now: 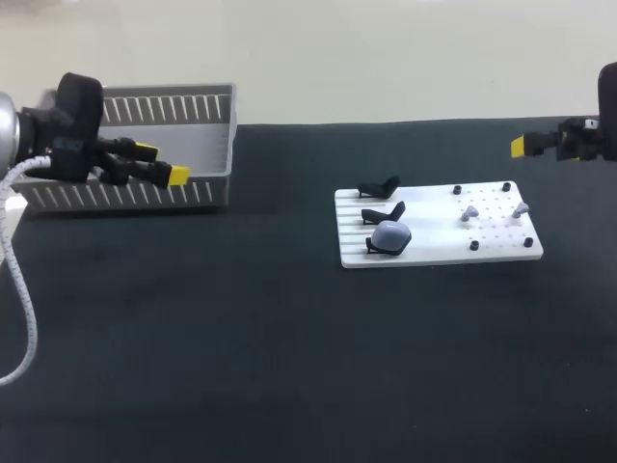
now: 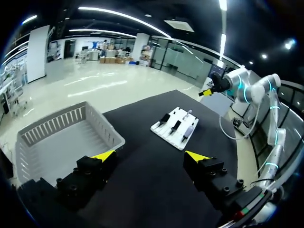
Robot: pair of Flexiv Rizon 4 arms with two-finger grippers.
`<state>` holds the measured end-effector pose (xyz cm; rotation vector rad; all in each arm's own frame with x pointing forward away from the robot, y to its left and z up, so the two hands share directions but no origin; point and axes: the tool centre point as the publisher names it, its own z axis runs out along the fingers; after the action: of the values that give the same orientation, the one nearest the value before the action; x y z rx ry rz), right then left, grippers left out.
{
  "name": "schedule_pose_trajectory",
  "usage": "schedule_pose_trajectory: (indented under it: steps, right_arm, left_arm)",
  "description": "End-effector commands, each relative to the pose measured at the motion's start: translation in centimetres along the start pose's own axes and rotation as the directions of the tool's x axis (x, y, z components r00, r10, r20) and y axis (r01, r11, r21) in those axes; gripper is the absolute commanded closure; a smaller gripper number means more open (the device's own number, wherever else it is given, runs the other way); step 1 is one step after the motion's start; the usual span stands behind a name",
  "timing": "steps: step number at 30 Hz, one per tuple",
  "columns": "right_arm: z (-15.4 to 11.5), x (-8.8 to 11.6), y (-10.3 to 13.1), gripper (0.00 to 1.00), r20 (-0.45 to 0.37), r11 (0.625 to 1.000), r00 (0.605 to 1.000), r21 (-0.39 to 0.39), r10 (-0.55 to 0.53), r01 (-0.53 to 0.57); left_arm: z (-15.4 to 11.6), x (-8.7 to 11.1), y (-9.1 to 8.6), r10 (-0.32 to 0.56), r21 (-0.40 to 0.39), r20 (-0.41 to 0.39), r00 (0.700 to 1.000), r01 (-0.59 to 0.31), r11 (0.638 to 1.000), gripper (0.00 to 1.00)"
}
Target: Pick up each earbud case from the left stands, insert the matching earbuds, close the lid, and place the case in the box.
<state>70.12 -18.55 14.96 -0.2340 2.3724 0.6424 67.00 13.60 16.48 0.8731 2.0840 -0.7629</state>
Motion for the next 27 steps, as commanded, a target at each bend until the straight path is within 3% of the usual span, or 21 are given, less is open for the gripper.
schedule_pose_trajectory:
  steps: [1,8,17,24,26,27]
  right_arm:
    - [0.0,0.0,0.0,0.0,0.0,1.0,1.0,0.0,0.0,0.0]
    - [0.0,0.0,0.0,0.0,0.0,1.0,1.0,0.0,0.0,0.0]
    - [0.0,0.0,0.0,0.0,0.0,1.0,1.0,0.0,0.0,0.0]
    - [0.0,0.0,0.0,0.0,0.0,1.0,1.0,0.0,0.0,0.0]
    - [0.0,0.0,0.0,0.0,0.0,1.0,1.0,0.0,0.0,0.0]
    - [0.0,0.0,0.0,0.0,0.0,1.0,1.0,0.0,0.0,0.0]
  left_arm:
    - [0.5,0.1,-0.2,0.042,0.173,0.08,0.996,-0.055,0.983,0.0]
    - [1.8,-0.1,-1.6,0.166,0.249,0.072,0.984,-0.178,0.952,0.0]
    - [3.9,-0.5,-3.1,0.37,0.294,0.061,0.927,-0.371,0.881,0.0]
    - [5.8,-0.6,-3.6,0.382,0.351,0.069,0.922,-0.381,0.856,0.0]
    - [6.2,-0.6,-3.7,0.351,0.365,0.059,0.935,-0.347,0.864,0.0]
    - [6.6,-0.7,-3.7,0.318,0.337,0.018,0.948,-0.306,0.891,0.0]
